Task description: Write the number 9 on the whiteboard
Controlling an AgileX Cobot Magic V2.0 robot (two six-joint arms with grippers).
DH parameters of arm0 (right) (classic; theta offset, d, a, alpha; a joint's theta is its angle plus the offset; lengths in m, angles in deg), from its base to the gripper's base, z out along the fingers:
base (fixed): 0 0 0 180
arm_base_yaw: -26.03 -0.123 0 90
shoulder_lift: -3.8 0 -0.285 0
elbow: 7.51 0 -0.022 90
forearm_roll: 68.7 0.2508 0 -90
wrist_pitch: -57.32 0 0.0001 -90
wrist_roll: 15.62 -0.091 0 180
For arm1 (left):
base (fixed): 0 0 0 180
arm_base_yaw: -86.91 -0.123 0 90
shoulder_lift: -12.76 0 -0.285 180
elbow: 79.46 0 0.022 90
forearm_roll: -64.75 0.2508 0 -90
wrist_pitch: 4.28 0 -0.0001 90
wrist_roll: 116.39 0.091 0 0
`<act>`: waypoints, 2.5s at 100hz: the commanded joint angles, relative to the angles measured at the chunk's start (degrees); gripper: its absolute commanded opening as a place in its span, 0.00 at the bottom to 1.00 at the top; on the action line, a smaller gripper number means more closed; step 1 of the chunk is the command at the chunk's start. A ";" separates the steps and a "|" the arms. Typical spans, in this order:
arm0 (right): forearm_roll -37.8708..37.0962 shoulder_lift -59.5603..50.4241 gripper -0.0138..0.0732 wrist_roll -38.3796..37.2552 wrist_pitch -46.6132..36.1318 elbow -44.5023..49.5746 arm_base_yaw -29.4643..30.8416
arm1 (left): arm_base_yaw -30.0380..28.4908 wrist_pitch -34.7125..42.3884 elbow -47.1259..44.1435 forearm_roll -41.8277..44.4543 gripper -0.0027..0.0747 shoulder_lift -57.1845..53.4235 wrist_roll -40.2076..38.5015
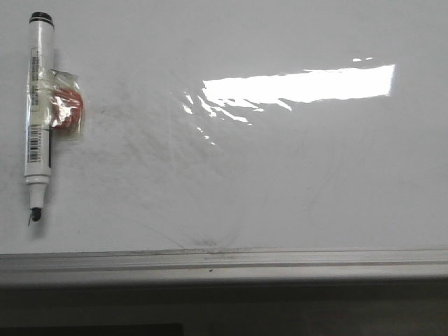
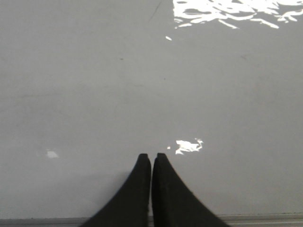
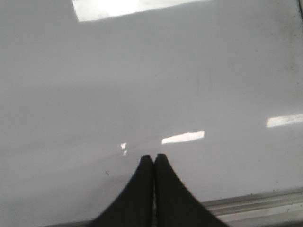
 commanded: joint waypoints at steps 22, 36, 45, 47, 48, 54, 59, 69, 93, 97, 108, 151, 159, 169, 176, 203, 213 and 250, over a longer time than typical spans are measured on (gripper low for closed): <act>-0.23 -1.22 0.08 0.52 -0.95 0.66 0.34 | -0.11 2.63 -2.35 -0.01 0.01 -1.56 0.02; -0.23 -1.22 0.08 0.52 -0.95 0.66 0.34 | -0.11 2.63 -2.35 -0.01 0.01 -1.56 0.02; -0.23 -1.22 0.08 0.52 -0.95 0.66 0.34 | -0.11 2.63 -2.35 -0.01 0.01 -1.56 0.02; -0.23 -1.22 0.08 0.52 -0.95 0.66 0.34 | -0.11 2.63 -2.35 -0.01 0.01 -1.56 0.02; -0.23 -1.22 0.08 0.52 -0.95 0.66 0.34 | -0.11 2.63 -2.35 -0.01 0.01 -1.56 0.02; -0.23 -1.22 0.08 0.52 -0.95 0.66 0.34 | -0.11 2.63 -2.35 -0.01 0.01 -1.56 0.02; -0.23 -1.22 0.08 0.52 -0.95 0.66 0.34 | -0.11 2.63 -2.35 -0.01 0.01 -1.56 0.02; -0.23 -1.22 0.08 0.52 -0.95 0.66 0.34 | -0.11 2.63 -2.35 -0.01 0.01 -1.56 0.02; -0.23 -1.22 0.08 0.52 -0.95 0.66 0.34 | -0.11 2.77 -2.35 0.96 0.01 -1.56 0.02; -0.23 -1.22 0.08 0.52 -0.95 0.66 0.34 | -0.11 3.09 -2.35 1.59 0.01 -1.56 0.02; -0.23 -1.22 0.08 0.52 -0.95 0.66 0.34 | -0.11 3.55 -2.35 3.02 0.01 -1.56 0.02; -0.23 -1.22 0.08 0.52 -3.12 0.66 0.34 | -0.11 6.27 -2.35 4.81 0.01 -1.56 0.02; -0.23 -1.22 0.08 0.52 -7.94 0.66 0.34 | -0.11 8.14 -2.35 4.24 0.01 -1.56 0.02; -0.23 -1.22 0.08 0.52 -15.56 0.66 0.34 | -0.11 14.16 -2.35 -5.58 0.01 -1.56 0.02; -0.23 -1.22 0.08 0.52 -21.05 0.66 0.34 | -0.11 17.84 -2.35 -9.90 0.01 -1.56 0.02; -0.33 -1.22 0.08 0.52 -23.64 0.66 0.34 | -0.11 24.19 -2.35 -10.01 0.01 -1.56 0.02; -0.33 -1.22 0.08 0.52 -24.73 0.66 0.34 | -0.11 27.12 -2.35 -10.01 0.01 -1.56 0.02; -0.15 -1.22 0.08 -3.31 -21.08 -2.23 0.23 | -0.11 30.10 -1.27 -10.75 0.01 -1.56 -0.09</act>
